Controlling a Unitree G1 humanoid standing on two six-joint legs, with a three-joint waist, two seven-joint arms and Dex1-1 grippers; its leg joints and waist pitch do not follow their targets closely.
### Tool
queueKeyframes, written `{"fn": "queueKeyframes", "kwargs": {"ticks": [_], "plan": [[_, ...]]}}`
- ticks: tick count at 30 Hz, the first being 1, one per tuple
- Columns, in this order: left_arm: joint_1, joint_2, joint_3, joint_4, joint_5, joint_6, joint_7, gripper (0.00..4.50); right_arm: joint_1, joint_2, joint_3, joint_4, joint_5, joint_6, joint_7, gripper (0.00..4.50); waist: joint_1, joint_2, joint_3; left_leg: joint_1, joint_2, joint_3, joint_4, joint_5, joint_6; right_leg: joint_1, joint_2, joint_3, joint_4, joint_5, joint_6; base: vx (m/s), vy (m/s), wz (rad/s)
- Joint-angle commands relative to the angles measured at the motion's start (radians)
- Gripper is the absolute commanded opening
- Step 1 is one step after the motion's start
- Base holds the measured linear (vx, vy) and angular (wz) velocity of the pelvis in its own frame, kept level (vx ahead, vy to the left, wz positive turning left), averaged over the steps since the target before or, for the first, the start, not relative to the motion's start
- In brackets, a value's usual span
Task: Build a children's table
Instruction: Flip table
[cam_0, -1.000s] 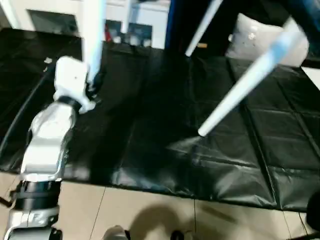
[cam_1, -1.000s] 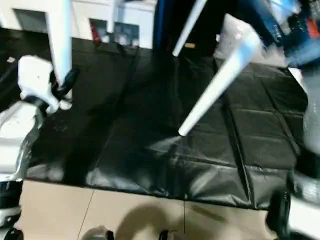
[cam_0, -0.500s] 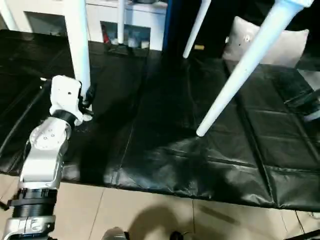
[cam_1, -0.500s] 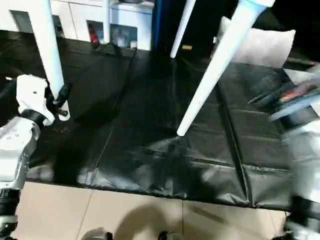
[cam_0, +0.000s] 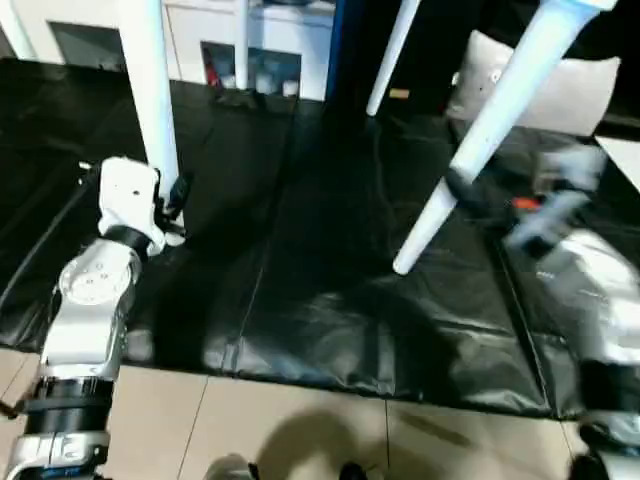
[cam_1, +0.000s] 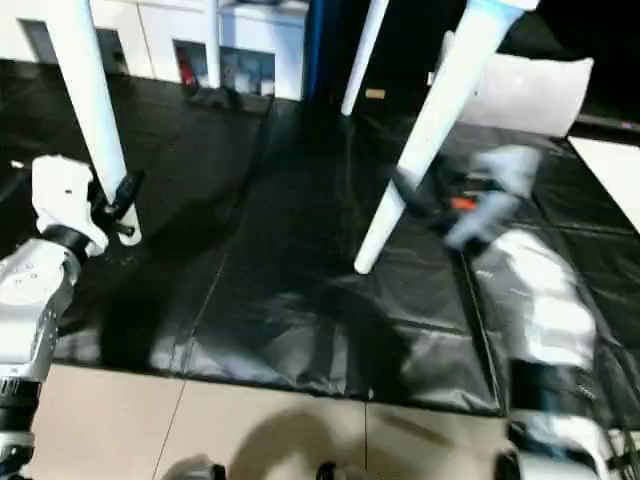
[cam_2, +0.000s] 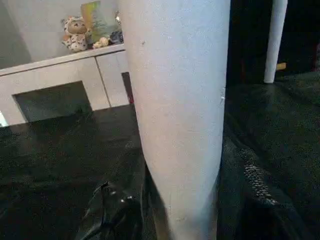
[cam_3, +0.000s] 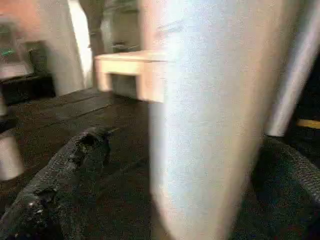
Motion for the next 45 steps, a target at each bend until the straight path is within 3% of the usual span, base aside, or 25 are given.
{"fn": "queueKeyframes", "kwargs": {"ticks": [1,7,12,18,20,21,22,23,24,25,27,29,30,31,32,33,35,36,37,39,40,42,44,45], "plan": [[0.0,0.027,-0.039,0.005,0.067,-0.02,-0.013,1.52,-0.001,-0.013,0.007,-0.042,0.02,0.02,0.054,4.5,-0.004,0.019,-0.07,0.022,0.048,-0.014,-0.094,-0.31,-0.012,0.042,-0.079,0.046,-0.061,-0.315,-0.154,0.0,0.0,0.0],[0.032,0.037,-0.027,-0.013,0.059,-0.015,-0.011,1.52,0.04,-0.042,0.021,-0.151,0.064,0.074,0.104,4.5,0.0,0.019,-0.073,0.017,0.046,-0.009,-0.091,-0.226,0.015,0.049,-0.08,0.05,-0.053,-0.237,-0.173,0.0,0.0,0.0],[0.09,0.061,-0.033,-0.06,0.082,0.006,-0.01,1.52,0.086,-0.068,0.03,-0.226,0.087,0.1,0.121,4.5,0.002,0.021,-0.069,0.018,0.049,-0.009,-0.093,-0.211,0.023,0.049,-0.077,0.049,-0.053,-0.23,-0.173,0.0,0.0,0.0],[0.187,0.1,-0.019,-0.133,0.111,0.056,0.001,1.52,0.119,-0.079,0.013,-0.267,0.092,0.128,0.118,4.5,-0.003,0.023,-0.056,0.022,0.05,-0.012,-0.102,-0.302,0.003,0.042,-0.076,0.048,-0.068,-0.357,-0.146,0.0,0.0,0.0],[0.2,0.106,-0.017,-0.137,0.115,0.055,0.004,1.52,0.123,-0.08,0.016,-0.269,0.091,0.126,0.113,4.5,-0.008,0.022,-0.051,0.026,0.047,-0.014,-0.103,-0.353,-0.005,0.037,-0.076,0.046,-0.078,-0.435,-0.121,0.0,0.0,0.0],[0.213,0.112,-0.011,-0.133,0.117,0.041,0.011,1.52,0.127,-0.077,0.02,-0.259,0.079,0.117,0.101,4.5,-0.011,0.007,-0.05,0.026,0.046,-0.014,-0.103,-0.365,-0.005,0.037,-0.076,0.045,-0.084,-0.475,-0.103,0.0,0.0,0.0],[0.216,0.115,-0.007,-0.126,0.115,0.025,0.014,1.52,0.13,-0.071,0.021,-0.249,0.067,0.111,0.088,4.5,-0.009,0.015,-0.049,0.028,0.045,-0.017,-0.104,-0.369,-0.006,0.035,-0.079,0.046,-0.087,-0.509,-0.088,0.0,0.0,0.0],[0.215,0.12,-0.006,-0.11,0.111,-0.003,0.012,1.52,0.133,-0.066,0.018,-0.245,0.065,0.115,0.078,4.5,-0.011,0.015,-0.048,0.028,0.044,-0.017,-0.104,-0.372,-0.007,0.033,-0.079,0.045,-0.089,-0.521,-0.081,0.0,0.0,0.0],[0.213,0.123,-0.005,-0.1,0.109,-0.021,0.01,1.52,0.135,-0.063,0.016,-0.246,0.066,0.12,0.072,4.5,-0.013,0.006,-0.046,0.028,0.043,-0.019,-0.105,-0.383,-0.006,0.032,-0.078,0.043,-0.093,-0.558,-0.062,0.0,0.0,0.0],[0.213,0.123,-0.005,-0.099,0.109,-0.022,0.009,1.52,0.135,-0.063,0.016,-0.246,0.066,0.12,0.072,4.5,-0.014,0.01,-0.046,0.033,0.044,-0.021,-0.106,-0.405,-0.013,0.028,-0.079,0.042,-0.097,-0.582,-0.05,0.0,0.0,0.0],[0.217,0.124,0.018,-0.06,0.063,-0.044,-0.015,2.09,0.161,-0.049,0.014,-0.267,0.057,0.116,0.046,4.5,-0.018,0.009,-0.045,0.035,0.043,-0.023,-0.108,-0.431,-0.021,0.027,-0.077,0.04,-0.101,-0.585,-0.038,0.0,0.0,0.0],[0.227,0.116,0.043,-0.046,0.026,-0.061,-0.026,2.23,0.191,-0.043,0.02,-0.294,0.045,0.109,0.03,4.5,-0.022,0.014,-0.044,0.032,0.045,-0.028,-0.113,-0.447,-0.027,0.026,-0.075,0.041,-0.1,-0.565,-0.034,0.0,0.0,0.0],[0.232,0.114,0.051,-0.044,0.016,-0.065,-0.029,2.33,0.203,-0.042,0.024,-0.304,0.037,0.103,0.023,4.5,-0.031,0.009,-0.044,0.025,0.044,-0.03,-0.117,-0.45,-0.027,0.032,-0.075,0.041,-0.096,-0.561,-0.025,0.0,0.0,0.0],[0.24,0.114,0.056,-0.04,0.009,-0.078,-0.034,2.33,0.221,-0.04,0.025,-0.314,0.029,0.092,0.017,4.5,-0.031,0.013,-0.043,0.031,0.045,-0.03,-0.116,-0.459,-0.029,0.026,-0.075,0.042,-0.098,-0.562,-0.027,0.0,0.0,0.0],[0.248,0.114,0.06,-0.034,0.003,-0.098,-0.039,2.66,0.24,-0.034,0.021,-0.322,0.017,0.074,0.003,4.5,-0.038,0.01,-0.041,0.031,0.044,-0.03,-0.114,-0.477,-0.025,0.024,-0.076,0.042,-0.101,-0.575,-0.032,0.0,0.0,0.0],[0.26,0.109,0.079,-0.018,-0.011,-0.134,-0.034,2.66,0.276,-0.013,0.004,-0.342,0.008,0.048,-0.033,4.5,-0.037,0.012,-0.04,0.033,0.042,-0.028,-0.113,-0.486,-0.021,0.021,-0.078,0.042,-0.106,-0.594,-0.034,0.0,0.0,0.0],[0.27,0.099,0.104,-0.012,-0.04,-0.168,-0.036,2.71,0.312,0.013,-0.019,-0.375,0.019,0.034,-0.064,4.5,-0.037,0.007,-0.038,0.028,0.04,-0.028,-0.112,-0.468,-0.009,0.023,-0.084,0.043,-0.109,-0.625,-0.029,0.0,0.0,0.0],[0.283,0.079,0.143,-0.024,-0.08,-0.187,-0.028,2.74,0.359,0.044,-0.047,-0.433,0.051,0.038,-0.095,4.5,-0.036,0.013,-0.037,0.025,0.041,-0.027,-0.113,-0.446,-0.004,0.025,-0.085,0.046,-0.109,-0.621,-0.033,0.0,0.0,0.0],[0.288,0.074,0.153,-0.03,-0.097,-0.19,-0.027,2.74,0.374,0.051,-0.053,-0.453,0.062,0.043,-0.102,4.5,-0.035,0.013,-0.039,0.024,0.042,-0.026,-0.112,-0.432,0.0,0.025,-0.085,0.047,-0.107,-0.607,-0.037,0.0,0.0,0.0],[0.321,0.043,0.19,-0.101,-0.177,-0.175,-0.048,2.74,0.434,0.069,-0.06,-0.531,0.066,0.04,-0.124,4.5,-0.033,0.031,-0.04,0.017,0.048,-0.025,-0.116,-0.384,0.003,0.027,-0.08,0.052,-0.095,-0.507,-0.065,0.0,0.0,0.0],[0.325,0.04,0.194,-0.109,-0.182,-0.176,-0.048,2.74,0.44,0.071,-0.061,-0.539,0.067,0.041,-0.127,4.5,-0.034,0.028,-0.041,0.013,0.051,-0.023,-0.117,-0.369,0.003,0.029,-0.079,0.053,-0.092,-0.466,-0.075,0.0,0.0,0.0],[0.359,0.011,0.208,-0.179,-0.231,-0.141,-0.048,2.74,0.475,0.088,-0.07,-0.589,0.068,0.039,-0.157,4.5,-0.035,0.028,-0.038,0.01,0.051,-0.017,-0.118,-0.359,0.008,0.029,-0.075,0.055,-0.083,-0.403,-0.102,0.0,0.0,0.0],[0.439,-0.038,0.184,-0.336,-0.273,-0.017,-0.008,2.74,0.535,0.105,-0.066,-0.665,0.06,0.053,-0.211,4.5,-0.034,0.032,-0.033,0.01,0.052,-0.014,-0.119,-0.356,0.01,0.029,-0.075,0.057,-0.083,-0.394,-0.116,0.0,0.0,0.0],[0.46,-0.048,0.175,-0.375,-0.276,0.015,0.006,2.74,0.547,0.112,-0.067,-0.68,0.055,0.059,-0.229,4.5,-0.035,0.028,-0.028,0.009,0.054,-0.013,-0.121,-0.36,0.009,0.029,-0.074,0.059,-0.084,-0.407,-0.115,0.0,0.0,0.0]]}}
